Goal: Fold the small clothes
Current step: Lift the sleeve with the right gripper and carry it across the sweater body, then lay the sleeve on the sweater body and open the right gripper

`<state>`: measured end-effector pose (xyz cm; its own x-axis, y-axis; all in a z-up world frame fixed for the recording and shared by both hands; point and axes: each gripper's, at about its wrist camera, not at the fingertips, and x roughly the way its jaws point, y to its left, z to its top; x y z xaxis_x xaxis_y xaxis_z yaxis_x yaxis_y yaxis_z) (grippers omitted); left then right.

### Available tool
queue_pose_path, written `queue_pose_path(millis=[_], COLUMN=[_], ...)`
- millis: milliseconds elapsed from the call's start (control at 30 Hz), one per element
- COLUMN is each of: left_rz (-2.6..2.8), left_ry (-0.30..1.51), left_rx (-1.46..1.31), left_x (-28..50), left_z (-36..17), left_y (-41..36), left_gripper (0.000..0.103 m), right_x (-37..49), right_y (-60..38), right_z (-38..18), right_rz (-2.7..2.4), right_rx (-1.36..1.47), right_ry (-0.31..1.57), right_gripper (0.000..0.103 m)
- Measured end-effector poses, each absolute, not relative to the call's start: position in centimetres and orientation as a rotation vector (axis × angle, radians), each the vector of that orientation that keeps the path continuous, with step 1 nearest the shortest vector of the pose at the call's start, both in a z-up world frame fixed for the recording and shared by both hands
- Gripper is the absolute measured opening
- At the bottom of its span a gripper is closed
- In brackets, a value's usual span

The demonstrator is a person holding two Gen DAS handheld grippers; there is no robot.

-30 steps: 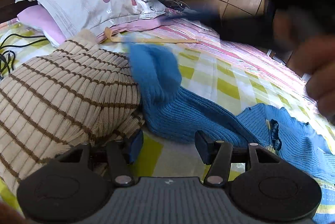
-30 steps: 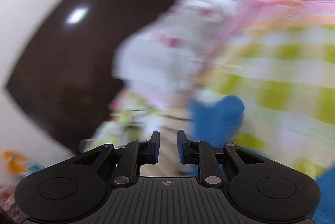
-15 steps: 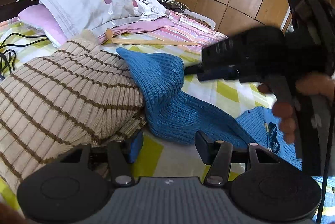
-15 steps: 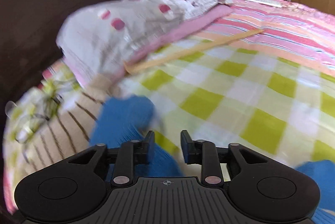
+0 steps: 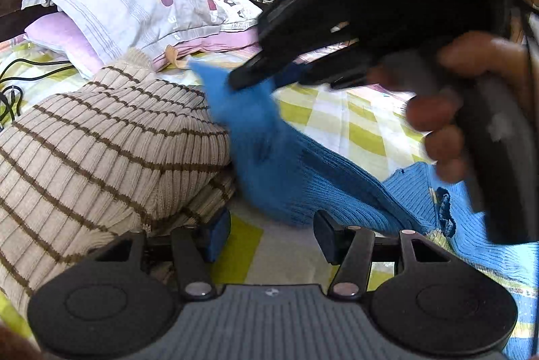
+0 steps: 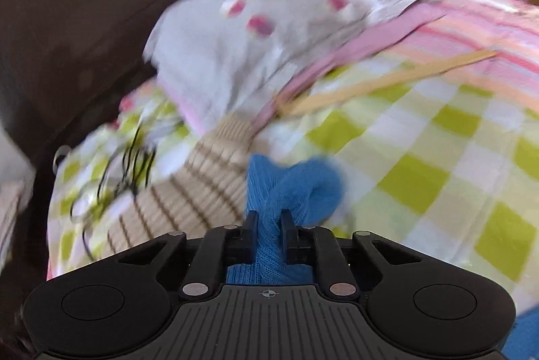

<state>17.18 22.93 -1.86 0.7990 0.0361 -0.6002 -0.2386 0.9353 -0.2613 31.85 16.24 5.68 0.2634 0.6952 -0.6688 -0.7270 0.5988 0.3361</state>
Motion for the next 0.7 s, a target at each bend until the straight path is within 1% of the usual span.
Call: queue_pose_path(millis=[167, 433, 567, 700], left_rz=[0.141, 0.077, 0.031, -0.011], left_ry=[0.61, 0.554, 0.551, 0.545], left_rx=[-0.328, -0.257, -0.205, -0.149], left_x=[16.9, 15.9, 15.7, 15.6], left_z=[-1.7, -0.6, -0.2, 0.4], left_y=[22.7, 19.8, 17.2, 14.1], left_gripper=[0.06, 0.06, 0.06, 0.06], right_x=[30.7, 25.1, 21.5, 19.0], right_y=[9.9, -3.1, -10.2, -15.3], right_z=[10.3, 16.3, 16.5, 13.9], right_rz=[0.864, 0.661, 0.469, 0.238], right_rx=[0.092, 0.243, 0.337, 0.376], right_ry=[0.747, 0.561, 0.486, 0.47], right_gripper=[0.012, 0.012, 0.013, 0.017])
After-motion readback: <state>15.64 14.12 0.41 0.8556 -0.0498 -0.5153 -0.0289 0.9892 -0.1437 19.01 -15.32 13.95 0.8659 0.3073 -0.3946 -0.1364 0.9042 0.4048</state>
